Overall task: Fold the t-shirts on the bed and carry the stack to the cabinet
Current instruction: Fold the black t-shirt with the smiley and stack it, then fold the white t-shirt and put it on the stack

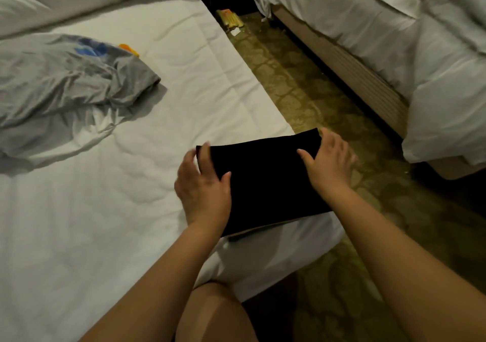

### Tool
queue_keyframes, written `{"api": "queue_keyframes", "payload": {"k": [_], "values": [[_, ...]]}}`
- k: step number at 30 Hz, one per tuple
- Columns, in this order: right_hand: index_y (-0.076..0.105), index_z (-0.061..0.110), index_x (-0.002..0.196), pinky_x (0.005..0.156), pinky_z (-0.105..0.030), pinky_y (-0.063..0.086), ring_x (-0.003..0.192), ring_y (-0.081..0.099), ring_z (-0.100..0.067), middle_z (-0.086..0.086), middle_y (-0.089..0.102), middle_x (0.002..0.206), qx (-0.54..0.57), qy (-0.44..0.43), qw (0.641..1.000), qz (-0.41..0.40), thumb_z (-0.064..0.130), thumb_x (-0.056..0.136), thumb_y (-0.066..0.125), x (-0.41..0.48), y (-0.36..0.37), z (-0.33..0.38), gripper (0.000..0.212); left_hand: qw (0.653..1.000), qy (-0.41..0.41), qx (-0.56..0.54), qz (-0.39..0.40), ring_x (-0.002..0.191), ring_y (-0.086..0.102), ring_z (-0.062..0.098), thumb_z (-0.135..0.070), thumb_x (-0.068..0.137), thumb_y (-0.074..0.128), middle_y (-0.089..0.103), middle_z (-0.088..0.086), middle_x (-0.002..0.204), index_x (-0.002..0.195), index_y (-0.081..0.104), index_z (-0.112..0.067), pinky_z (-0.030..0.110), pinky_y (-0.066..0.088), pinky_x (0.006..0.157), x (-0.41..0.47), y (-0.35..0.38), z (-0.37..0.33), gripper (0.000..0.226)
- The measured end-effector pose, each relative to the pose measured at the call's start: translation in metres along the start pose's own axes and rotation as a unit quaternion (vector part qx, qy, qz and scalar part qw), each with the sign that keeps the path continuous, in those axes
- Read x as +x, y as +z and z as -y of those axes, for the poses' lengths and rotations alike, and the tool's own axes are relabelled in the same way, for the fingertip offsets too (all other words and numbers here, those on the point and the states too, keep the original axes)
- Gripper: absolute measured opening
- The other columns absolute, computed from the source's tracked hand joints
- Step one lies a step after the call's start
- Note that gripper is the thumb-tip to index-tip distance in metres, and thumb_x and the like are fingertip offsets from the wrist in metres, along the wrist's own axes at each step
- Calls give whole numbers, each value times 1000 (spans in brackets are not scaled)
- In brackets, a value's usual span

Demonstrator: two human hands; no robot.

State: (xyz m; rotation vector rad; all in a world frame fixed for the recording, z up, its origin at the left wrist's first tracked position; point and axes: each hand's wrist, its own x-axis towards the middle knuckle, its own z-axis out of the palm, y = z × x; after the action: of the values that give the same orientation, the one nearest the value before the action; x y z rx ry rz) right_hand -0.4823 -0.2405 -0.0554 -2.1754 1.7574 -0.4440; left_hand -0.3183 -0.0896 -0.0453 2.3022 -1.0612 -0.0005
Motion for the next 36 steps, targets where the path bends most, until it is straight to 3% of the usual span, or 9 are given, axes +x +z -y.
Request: {"api": "queue_keyframes", "payload": {"k": [2, 4, 7, 12, 14, 16, 20, 26, 36], "values": [[27, 28, 145, 110, -48, 12, 138, 25, -21, 2, 34, 148, -28, -112, 993, -3, 49, 92, 44, -14, 3, 14, 59, 992, 105, 61, 18, 138, 21, 27, -33, 89, 55, 22, 10, 150, 143, 26, -27, 55, 19, 109, 1, 1, -14, 62], [16, 37, 147, 112, -53, 3, 145, 9, -16, 11, 18, 156, -67, -172, 980, 74, 54, 94, 33, -29, 14, 19, 59, 983, 118, 94, 105, 145, 5, 22, -42, 95, 41, 9, 3, 157, 147, 20, -30, 53, 5, 112, -1, 9, -21, 57], [2, 46, 146, 113, -54, -4, 146, -6, -17, 15, -1, 158, -109, -171, 967, 153, 63, 93, 20, -35, 33, 10, 59, 957, 81, 178, 213, 145, -7, 16, -52, 96, 19, -2, -4, 158, 148, 4, -36, 50, -1, 113, -7, 25, -8, 56], [-1, 48, 145, 113, -53, -4, 146, -8, -18, 15, -5, 158, -132, -166, 961, 176, 64, 92, 20, -27, 41, 7, 59, 943, 64, 198, 260, 145, -7, 15, -54, 96, 13, -2, -4, 158, 147, 1, -37, 50, -2, 113, -1, 29, -4, 56], [3, 47, 146, 113, -53, -4, 146, -5, -18, 14, -2, 158, -135, -159, 960, 186, 63, 93, 21, -27, 35, 13, 58, 948, 75, 188, 245, 145, -4, 15, -53, 96, 15, 3, -4, 158, 148, 6, -36, 51, -1, 113, 1, 22, -2, 55], [20, 43, 146, 113, -52, -1, 145, 11, -19, 12, 17, 156, -111, -145, 969, 168, 58, 94, 27, -30, 24, 22, 54, 964, 109, 165, 180, 143, 17, 20, -47, 97, 21, 29, 0, 152, 145, 28, -32, 57, 11, 111, -1, 7, 4, 50], [65, 29, 110, 110, -45, 16, 108, 57, -19, 4, 69, 105, -18, -198, 979, 40, 41, 95, 35, -47, 7, 80, 36, 987, 124, 97, 26, 118, 56, 30, -33, 90, 34, 69, 1, 112, 113, 66, -20, 59, 36, 95, 4, -38, 27, 42], [62, 27, 106, 108, -40, 16, 101, 59, -20, 3, 70, 95, -29, -261, 964, 33, 43, 98, 32, -71, 29, 213, 35, 991, 70, 104, -51, 78, 64, 29, -25, 87, 57, 70, 2, 78, 85, 70, -17, 34, 39, 67, 36, -126, 92, 15], [60, 21, 110, 103, -39, 23, 92, 62, -24, -5, 70, 90, -74, -300, 948, 72, 42, 100, 26, -56, 143, 369, 41, 982, -13, 178, -57, 83, 59, 31, -33, 92, 50, 67, 6, 81, 84, 65, -15, 33, 25, 67, 116, -169, 247, 24]]}}
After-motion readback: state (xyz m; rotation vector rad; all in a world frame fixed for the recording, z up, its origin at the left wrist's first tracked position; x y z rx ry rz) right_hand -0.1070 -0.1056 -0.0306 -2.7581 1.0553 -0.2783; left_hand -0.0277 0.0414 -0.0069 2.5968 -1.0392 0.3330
